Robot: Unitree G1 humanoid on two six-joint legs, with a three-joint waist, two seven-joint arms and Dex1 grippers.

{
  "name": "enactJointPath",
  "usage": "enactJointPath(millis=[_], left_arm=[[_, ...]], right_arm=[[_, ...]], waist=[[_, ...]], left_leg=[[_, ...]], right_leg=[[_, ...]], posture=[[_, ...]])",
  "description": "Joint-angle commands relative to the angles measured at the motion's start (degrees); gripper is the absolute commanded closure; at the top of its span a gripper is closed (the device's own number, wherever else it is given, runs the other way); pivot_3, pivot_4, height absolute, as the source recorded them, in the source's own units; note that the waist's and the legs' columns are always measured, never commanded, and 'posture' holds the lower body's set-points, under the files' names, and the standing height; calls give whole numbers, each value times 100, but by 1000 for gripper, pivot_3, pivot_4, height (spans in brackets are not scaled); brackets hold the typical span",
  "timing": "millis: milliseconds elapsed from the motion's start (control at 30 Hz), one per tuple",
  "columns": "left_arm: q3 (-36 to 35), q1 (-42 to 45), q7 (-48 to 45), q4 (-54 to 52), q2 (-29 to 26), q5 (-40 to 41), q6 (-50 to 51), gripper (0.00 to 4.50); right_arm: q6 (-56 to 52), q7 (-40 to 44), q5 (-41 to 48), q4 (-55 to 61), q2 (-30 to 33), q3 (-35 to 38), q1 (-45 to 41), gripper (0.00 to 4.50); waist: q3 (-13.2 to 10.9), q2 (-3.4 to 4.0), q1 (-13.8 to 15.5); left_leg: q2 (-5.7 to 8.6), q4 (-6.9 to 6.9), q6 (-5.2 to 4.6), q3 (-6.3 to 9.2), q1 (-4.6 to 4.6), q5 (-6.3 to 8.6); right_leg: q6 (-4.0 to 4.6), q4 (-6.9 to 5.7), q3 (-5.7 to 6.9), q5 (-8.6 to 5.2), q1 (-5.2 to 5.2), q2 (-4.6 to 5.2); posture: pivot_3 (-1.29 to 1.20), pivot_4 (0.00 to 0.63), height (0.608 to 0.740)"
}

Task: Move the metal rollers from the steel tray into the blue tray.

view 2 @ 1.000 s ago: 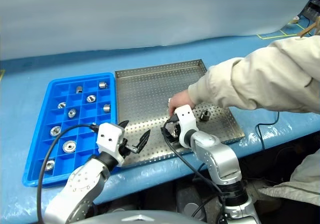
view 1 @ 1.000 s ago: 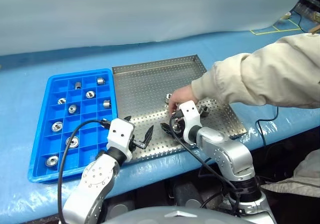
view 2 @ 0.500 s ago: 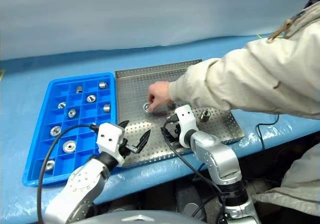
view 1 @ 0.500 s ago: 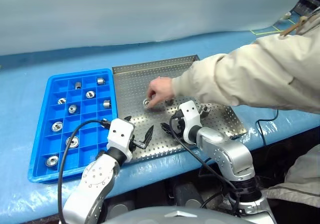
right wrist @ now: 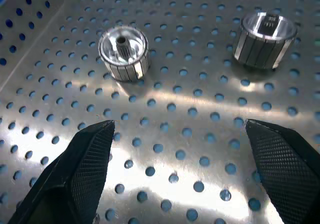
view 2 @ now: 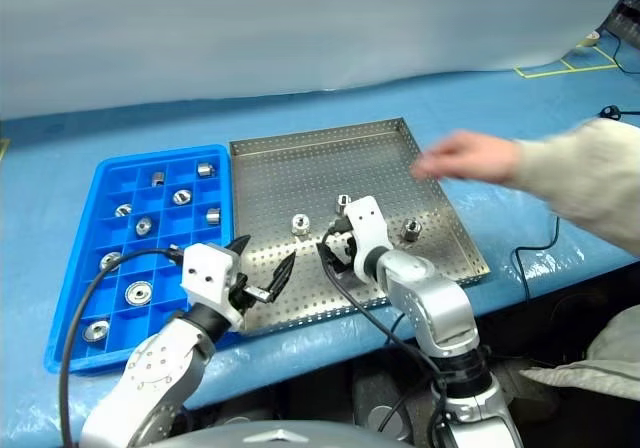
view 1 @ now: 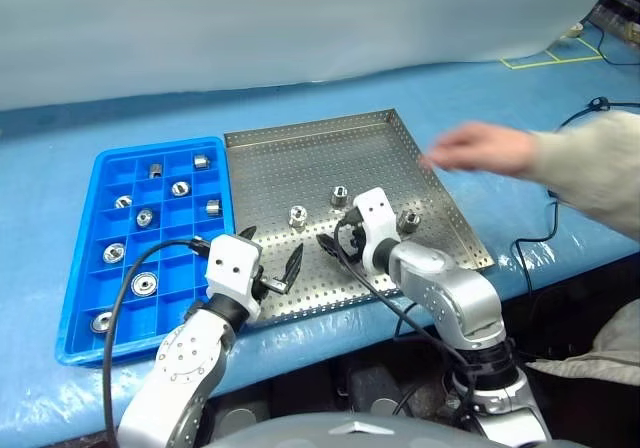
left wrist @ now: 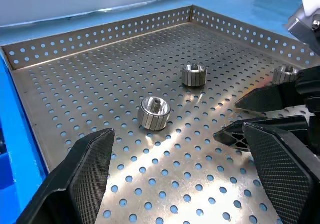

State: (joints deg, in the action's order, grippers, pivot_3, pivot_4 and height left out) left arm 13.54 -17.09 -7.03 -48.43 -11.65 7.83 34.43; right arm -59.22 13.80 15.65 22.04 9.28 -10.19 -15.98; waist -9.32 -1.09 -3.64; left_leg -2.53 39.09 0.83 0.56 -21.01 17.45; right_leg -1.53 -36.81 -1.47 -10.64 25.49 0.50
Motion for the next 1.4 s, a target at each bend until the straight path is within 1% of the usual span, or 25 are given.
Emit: enactJointPath(millis=[33,167,333,433,567,667,833,933,1000,1067,1100,1133,1167,1300,1400], left_arm=[[-124,-93,16,-394,-33,-17,-175,0],[-289,-329,-89,-585,-175,15,-227,0],[-332,-554,-185,-673,-394,-35,-297,0],[-204,-686,-252,-658,-463,-59,-428,0],[57,-829,-376,-644,-597,-135,-603,0],[185,-897,-431,-622,-646,-118,-678,0],[294,-957,-390,-617,-624,-178,-748,0],[326,-993,-340,-622,-598,-205,-780,0],[339,-1021,-296,-637,-584,-227,-780,0],[335,-1051,-244,-654,-553,-242,-798,0],[319,-1068,-209,-665,-518,-248,-820,0],[290,-1088,-180,-681,-482,-247,-837,0],[240,-1116,-150,-707,-447,-243,-850,0],[21,-1261,45,-790,-275,-280,-954,0],[-211,-1456,197,-887,-154,-317,-1067,0]], right_arm=[[240,-5,43,92,-160,65,-360,95],[454,-21,37,-177,-434,13,-713,95],[1052,44,-115,-870,-762,-255,-929,95],[1596,141,-308,-1443,-848,-473,-900,95],[2121,231,-408,-1994,-968,-522,-926,95],[2587,238,-648,-2462,-977,-601,-1002,95],[3008,220,-895,-3050,-1000,-602,-957,95],[3036,294,-1015,-3047,-957,-709,-801,701],[2995,334,-1034,-2911,-948,-719,-717,1312],[2904,382,-1011,-2715,-951,-707,-671,1997],[2870,415,-1010,-2601,-943,-715,-670,2407],[2832,447,-1013,-2492,-940,-727,-683,2652],[2777,473,-995,-2370,-956,-725,-721,2790],[2564,475,-910,-2028,-1139,-654,-1063,2783],[2454,464,-825,-1864,-1402,-615,-1563,2783]], waist=[[0,0,11],[-1,0,29],[-2,2,81],[-3,4,135],[-3,4,201],[-4,5,222],[-5,6,233],[-5,7,241],[-5,7,247],[-5,7,248],[-5,7,250],[-5,7,257],[-6,8,264],[-9,10,290],[-13,13,310]], left_leg=[[0,-2,0,0,0,0],[-1,-4,-4,1,-3,2],[-2,-4,-6,0,-4,3],[-3,-4,-6,-2,-4,4],[-3,-4,-6,-4,-8,4],[-4,-3,-7,-5,-9,4],[-5,-4,-7,-7,-8,4],[-6,-4,-8,-8,-9,5],[-6,-5,-9,-8,-8,5],[-6,-4,-9,-9,-8,5],[-6,-4,-9,-9,-8,5],[-7,-4,-9,-9,-8,5],[-7,-4,-9,-9,-8,5],[-9,-4,-9,-8,-8,5],[-10,-4,-9,-5,-8,5]], right_leg=[[0,1,0,0,0,-1],[0,3,1,0,2,-1],[1,5,1,-1,3,0],[1,7,1,-1,4,0],[2,9,1,-1,6,0],[2,9,1,-1,7,1],[3,8,1,-1,8,0],[3,8,1,-2,8,0],[3,8,1,-2,8,0],[4,8,0,-2,8,0],[4,8,0,-2,8,0],[4,8,1,-2,8,0],[4,8,1,-2,8,0],[5,5,1,-3,10,-2],[6,3,3,-4,12,-3]], posture=[[35,150,740],[56,150,740],[77,150,740],[86,150,740],[88,150,740],[90,150,740],[99,150,740],[107,150,740],[111,150,740],[116,150,740],[125,150,740],[125,150,740],[125,150,740],[172,150,740],[219,150,740]])
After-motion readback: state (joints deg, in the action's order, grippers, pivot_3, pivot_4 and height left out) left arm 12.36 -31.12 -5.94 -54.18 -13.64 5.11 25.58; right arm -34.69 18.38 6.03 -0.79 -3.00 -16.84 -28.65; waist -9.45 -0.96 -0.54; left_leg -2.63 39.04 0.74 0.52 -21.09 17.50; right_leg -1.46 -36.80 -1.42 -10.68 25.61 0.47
